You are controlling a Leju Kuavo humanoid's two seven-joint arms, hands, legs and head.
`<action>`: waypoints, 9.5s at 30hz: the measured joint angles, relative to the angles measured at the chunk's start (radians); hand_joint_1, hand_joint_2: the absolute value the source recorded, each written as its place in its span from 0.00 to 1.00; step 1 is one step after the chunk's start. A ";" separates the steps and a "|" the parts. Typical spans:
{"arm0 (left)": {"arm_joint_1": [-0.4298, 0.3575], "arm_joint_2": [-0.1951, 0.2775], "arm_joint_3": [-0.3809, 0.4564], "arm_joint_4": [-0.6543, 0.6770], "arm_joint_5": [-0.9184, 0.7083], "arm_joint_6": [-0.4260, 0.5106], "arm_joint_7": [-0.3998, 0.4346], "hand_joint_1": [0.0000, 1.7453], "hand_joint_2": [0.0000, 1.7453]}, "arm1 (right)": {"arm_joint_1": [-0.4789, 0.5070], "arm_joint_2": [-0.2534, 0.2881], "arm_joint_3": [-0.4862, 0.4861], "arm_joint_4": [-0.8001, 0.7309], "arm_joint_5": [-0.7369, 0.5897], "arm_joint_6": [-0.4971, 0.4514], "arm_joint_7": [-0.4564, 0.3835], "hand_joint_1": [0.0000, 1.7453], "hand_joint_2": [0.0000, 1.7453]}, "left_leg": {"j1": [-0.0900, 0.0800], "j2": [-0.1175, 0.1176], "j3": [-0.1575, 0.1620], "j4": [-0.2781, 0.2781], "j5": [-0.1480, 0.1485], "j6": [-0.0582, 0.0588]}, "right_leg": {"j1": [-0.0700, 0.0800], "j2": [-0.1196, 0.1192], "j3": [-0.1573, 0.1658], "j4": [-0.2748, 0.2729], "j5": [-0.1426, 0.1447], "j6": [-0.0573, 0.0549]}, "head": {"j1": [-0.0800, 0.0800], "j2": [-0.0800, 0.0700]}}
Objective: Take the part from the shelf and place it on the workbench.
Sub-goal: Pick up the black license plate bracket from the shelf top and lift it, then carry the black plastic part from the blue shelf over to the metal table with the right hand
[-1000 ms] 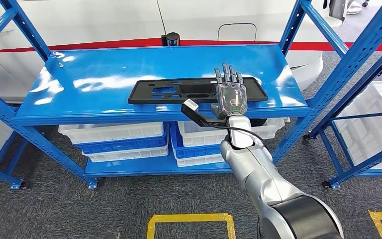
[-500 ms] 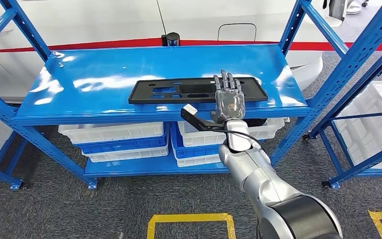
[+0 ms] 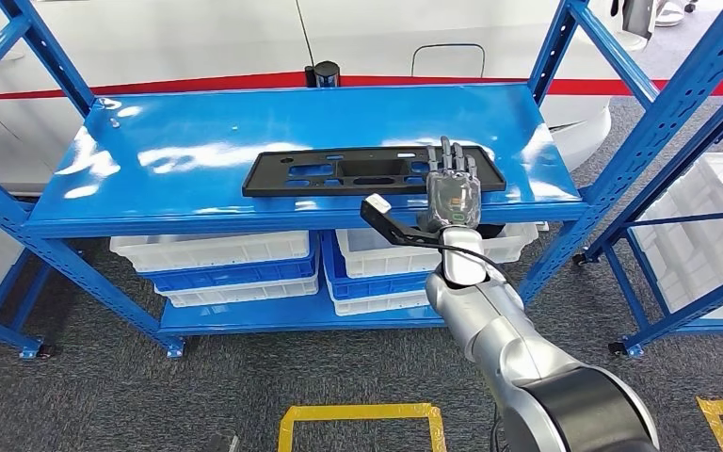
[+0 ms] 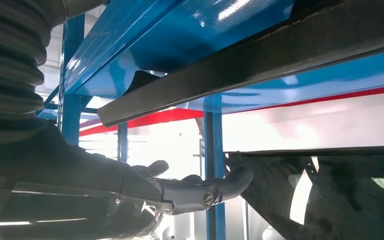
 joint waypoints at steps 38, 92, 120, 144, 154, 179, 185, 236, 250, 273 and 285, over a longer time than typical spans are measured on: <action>-0.003 -0.009 0.000 -0.001 0.023 -0.006 -0.023 0.00 0.00 | -0.019 0.019 0.000 0.008 0.000 -0.003 -0.025 0.00 1.00 | 0.032 0.007 0.033 -0.015 -0.021 -0.017 | -0.030 -0.029 -0.048 0.014 0.037 0.064 | 0.013 0.000; 0.018 -0.012 0.012 -0.001 0.069 0.034 -0.005 0.00 0.00 | -0.003 0.043 -0.019 0.047 -0.007 0.029 -0.105 1.00 1.00 | 0.032 0.010 -0.006 -0.014 0.015 -0.037 | -0.014 -0.020 0.016 -0.026 0.004 0.020 | 0.001 0.000; 0.041 -0.013 0.035 -0.001 0.101 0.048 -0.029 0.00 0.00 | 0.004 0.051 -0.043 0.038 -0.001 -0.090 -0.136 1.00 1.00 | 0.032 0.011 -0.001 -0.014 0.015 -0.037 | -0.014 -0.020 0.020 -0.026 0.004 0.020 | 0.001 0.000; 0.041 -0.005 0.035 -0.001 0.083 0.068 -0.022 0.00 0.00 | 0.108 0.028 0.023 -0.403 0.000 -0.096 -0.227 1.00 1.00 | 0.031 0.011 -0.002 -0.013 0.014 -0.036 | -0.015 -0.020 0.020 -0.027 0.004 0.021 | 0.001 0.000; 0.033 0.000 0.031 -0.001 0.073 0.053 -0.021 0.00 0.00 | 0.182 0.008 0.056 -0.646 0.000 -0.046 -0.261 1.00 1.00 | 0.036 0.016 0.018 -0.041 0.022 -0.004 | -0.017 -0.024 -0.017 0.057 -0.042 0.030 | 0.006 0.000; 0.065 0.008 0.027 -0.001 0.084 0.070 -0.068 0.00 0.00 | 0.244 -0.019 0.072 -0.707 -0.013 -0.064 -0.292 1.00 1.00 | 0.029 0.017 0.102 -0.019 -0.072 -0.039 | -0.014 -0.033 -0.048 -0.016 0.077 0.011 | -0.004 0.000; 0.067 0.008 0.027 -0.001 0.083 0.070 -0.067 0.00 0.00 | 0.243 -0.022 0.076 -0.706 -0.022 -0.074 -0.294 1.00 1.00 | 0.030 0.024 0.079 -0.046 -0.022 -0.003 | -0.013 -0.032 -0.102 0.078 0.016 0.027 | 0.003 0.000; 0.082 0.014 0.034 0.000 0.128 0.095 -0.078 0.00 0.00 | 0.324 -0.157 0.068 -0.931 -0.154 -0.073 -0.339 1.00 1.00 | 0.044 0.019 -0.050 0.207 -0.105 -0.071 | -0.018 -0.034 0.002 -0.056 0.054 0.000 | -0.003 0.000; 0.083 0.015 0.049 0.000 0.147 0.121 -0.068 0.00 0.00 | 0.275 -0.138 0.066 -0.863 -0.172 -0.094 -0.352 1.00 1.00 | 0.034 0.020 0.054 -0.046 -0.011 0.001 | -0.018 -0.033 -0.143 0.253 -0.070 0.037 | 0.013 0.000; 0.073 0.010 0.078 0.000 0.176 0.162 -0.039 0.00 0.00 | 0.251 -0.144 0.023 -0.739 -0.219 -0.132 -0.388 1.00 1.00 | 0.031 0.016 0.079 -0.026 -0.044 -0.033 | -0.010 -0.035 -0.023 -0.036 0.069 0.030 | 0.001 0.000; 0.072 0.008 0.085 0.000 0.179 0.162 -0.046 0.00 0.00 | 0.269 -0.159 0.006 -0.728 -0.226 -0.132 -0.395 1.00 1.00 | 0.030 0.021 0.010 -0.031 0.027 -0.016 | -0.018 -0.031 0.036 -0.011 -0.011 0.055 | 0.014 0.000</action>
